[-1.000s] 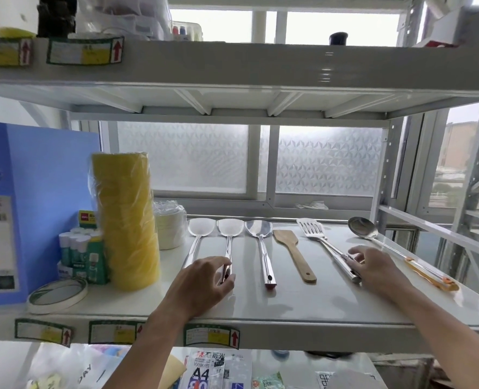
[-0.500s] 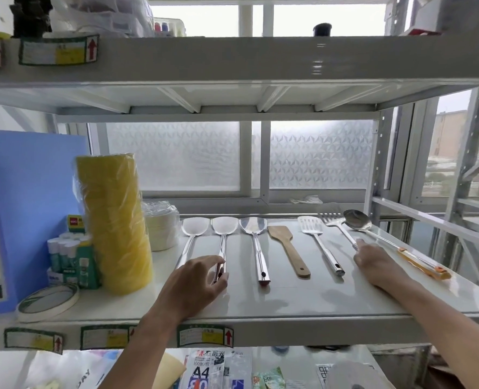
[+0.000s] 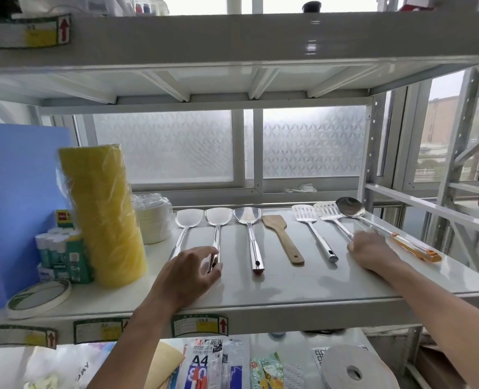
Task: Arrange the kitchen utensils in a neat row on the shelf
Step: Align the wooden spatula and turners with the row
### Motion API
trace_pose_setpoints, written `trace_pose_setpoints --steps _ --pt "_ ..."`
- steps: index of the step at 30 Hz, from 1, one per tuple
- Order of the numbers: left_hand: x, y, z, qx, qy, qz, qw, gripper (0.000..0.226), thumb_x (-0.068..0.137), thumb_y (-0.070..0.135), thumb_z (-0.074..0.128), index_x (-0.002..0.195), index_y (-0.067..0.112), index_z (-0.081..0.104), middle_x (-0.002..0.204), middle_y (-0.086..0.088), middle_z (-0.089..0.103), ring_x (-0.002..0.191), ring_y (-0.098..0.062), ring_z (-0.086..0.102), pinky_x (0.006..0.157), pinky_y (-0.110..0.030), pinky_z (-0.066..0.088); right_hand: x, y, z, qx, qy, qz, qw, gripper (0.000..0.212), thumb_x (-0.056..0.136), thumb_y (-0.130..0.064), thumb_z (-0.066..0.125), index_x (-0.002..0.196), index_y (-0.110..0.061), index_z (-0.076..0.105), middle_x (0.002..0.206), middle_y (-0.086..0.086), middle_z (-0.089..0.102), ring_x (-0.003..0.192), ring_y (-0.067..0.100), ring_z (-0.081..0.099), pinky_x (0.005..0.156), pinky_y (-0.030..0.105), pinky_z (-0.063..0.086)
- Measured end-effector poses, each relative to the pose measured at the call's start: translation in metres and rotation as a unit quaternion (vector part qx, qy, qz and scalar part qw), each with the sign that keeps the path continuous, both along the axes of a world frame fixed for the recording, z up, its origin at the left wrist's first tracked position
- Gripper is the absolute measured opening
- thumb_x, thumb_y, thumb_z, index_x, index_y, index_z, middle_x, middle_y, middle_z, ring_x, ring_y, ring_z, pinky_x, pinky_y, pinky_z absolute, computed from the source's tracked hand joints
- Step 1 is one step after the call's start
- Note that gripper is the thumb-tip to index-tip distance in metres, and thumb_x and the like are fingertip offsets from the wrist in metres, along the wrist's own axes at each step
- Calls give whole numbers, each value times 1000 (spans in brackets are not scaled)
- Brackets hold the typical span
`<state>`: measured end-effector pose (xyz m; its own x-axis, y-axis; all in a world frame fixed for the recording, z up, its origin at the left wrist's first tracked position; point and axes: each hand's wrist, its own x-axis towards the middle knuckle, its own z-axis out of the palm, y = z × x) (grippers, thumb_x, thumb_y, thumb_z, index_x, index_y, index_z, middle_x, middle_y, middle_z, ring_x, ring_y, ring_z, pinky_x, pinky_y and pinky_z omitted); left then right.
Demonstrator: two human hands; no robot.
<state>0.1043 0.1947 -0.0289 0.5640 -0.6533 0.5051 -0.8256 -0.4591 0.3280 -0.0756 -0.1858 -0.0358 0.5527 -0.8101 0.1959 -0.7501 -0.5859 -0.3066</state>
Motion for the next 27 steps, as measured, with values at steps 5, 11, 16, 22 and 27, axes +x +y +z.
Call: trace_pose_setpoints --steps 5,11,16,22,27 --pt "-1 0 1 -1 -1 -3 1000 34 92 45 60 122 30 66 121 8 72 95 -15 70 84 -36 57 -5 3 2 4 4 -2 1000 30 99 -24 47 117 -3 59 146 31 36 135 46 37 107 47 40" --pt "-1 0 1 2 0 -7 1000 38 92 46 61 127 30 65 126 8 70 101 -15 69 87 -36 57 -5 35 14 -75 -57 38 995 47 100 -43 45 141 -22 55 146 14 50 137 34 40 108 49 32" --pt "-2 0 2 2 1 -7 1000 38 92 45 62 127 29 65 127 7 70 102 -16 69 87 -37 57 -1 65 8 -100 -21 167 981 48 98 -45 49 139 -22 57 137 4 61 127 29 56 104 46 40" --pt "-3 1 2 -3 7 -8 1000 38 91 45 62 125 29 66 125 8 70 101 -16 69 87 -38 57 6 65 -2 -43 -7 180 983 42 100 -33 42 134 -15 57 130 5 62 122 31 58 96 40 43" --pt "-2 1 2 -3 9 -11 1000 40 91 47 61 127 29 65 126 8 70 102 -17 70 87 -38 57 7 63 -6 -30 -1 186 982 46 104 -29 38 146 -13 49 148 9 52 133 32 52 107 40 38"
